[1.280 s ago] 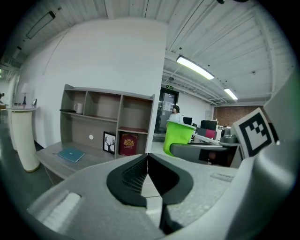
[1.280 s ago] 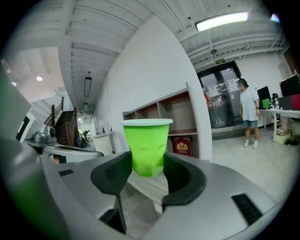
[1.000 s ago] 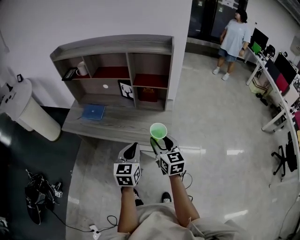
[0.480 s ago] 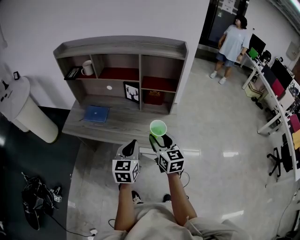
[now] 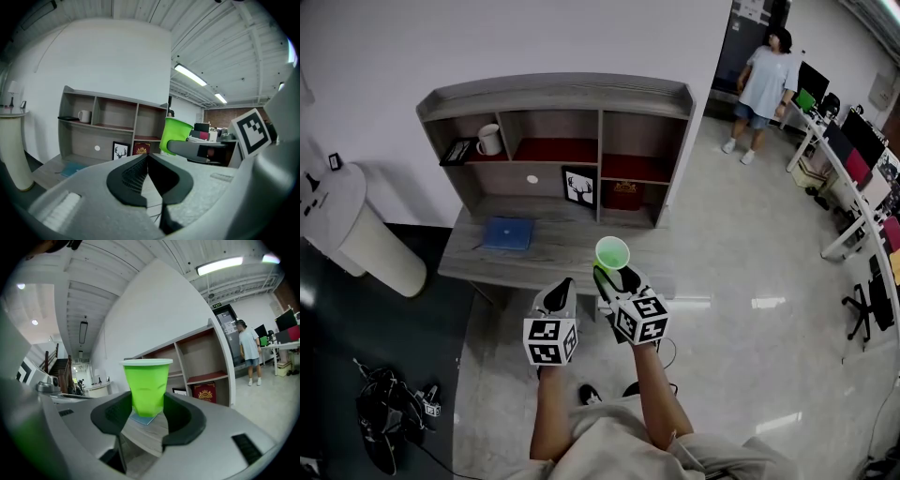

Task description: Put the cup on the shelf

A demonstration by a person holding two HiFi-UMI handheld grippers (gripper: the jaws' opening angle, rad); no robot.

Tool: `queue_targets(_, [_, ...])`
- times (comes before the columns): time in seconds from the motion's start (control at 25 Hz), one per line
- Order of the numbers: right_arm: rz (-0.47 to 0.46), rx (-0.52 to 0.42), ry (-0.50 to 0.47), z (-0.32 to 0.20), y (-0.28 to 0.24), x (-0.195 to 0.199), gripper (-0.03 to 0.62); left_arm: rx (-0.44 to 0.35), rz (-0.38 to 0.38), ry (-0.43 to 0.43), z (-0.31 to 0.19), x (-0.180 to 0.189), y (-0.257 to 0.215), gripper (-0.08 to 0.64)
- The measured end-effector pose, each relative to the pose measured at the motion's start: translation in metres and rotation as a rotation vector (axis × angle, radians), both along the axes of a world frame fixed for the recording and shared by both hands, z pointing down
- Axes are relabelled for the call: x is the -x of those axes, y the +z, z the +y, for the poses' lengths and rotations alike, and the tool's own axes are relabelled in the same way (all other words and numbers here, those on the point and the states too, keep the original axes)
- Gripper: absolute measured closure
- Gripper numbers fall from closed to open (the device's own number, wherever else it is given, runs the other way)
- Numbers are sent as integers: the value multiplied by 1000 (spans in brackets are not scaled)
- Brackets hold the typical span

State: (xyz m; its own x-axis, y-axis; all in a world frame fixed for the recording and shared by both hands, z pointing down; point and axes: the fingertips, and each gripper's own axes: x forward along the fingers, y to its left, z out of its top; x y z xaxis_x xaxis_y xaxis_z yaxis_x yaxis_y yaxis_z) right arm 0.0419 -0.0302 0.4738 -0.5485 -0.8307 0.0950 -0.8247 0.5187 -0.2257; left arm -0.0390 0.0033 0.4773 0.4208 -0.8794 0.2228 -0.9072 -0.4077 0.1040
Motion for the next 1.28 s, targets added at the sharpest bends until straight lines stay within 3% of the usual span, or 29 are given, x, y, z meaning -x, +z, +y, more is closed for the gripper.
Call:
queue_targets(0.56, [75,-15,-21,-3,2,26,377,-5,39,7,-8,20,0,549])
queue_targets(1.0, [67,-18,4,-62,2,33,377,-32,-5,26,-66,27,-11,549])
queue_targets(1.28, [66,15,19,-114,15,53,377,-33,-15,19,-113,57,-15,549])
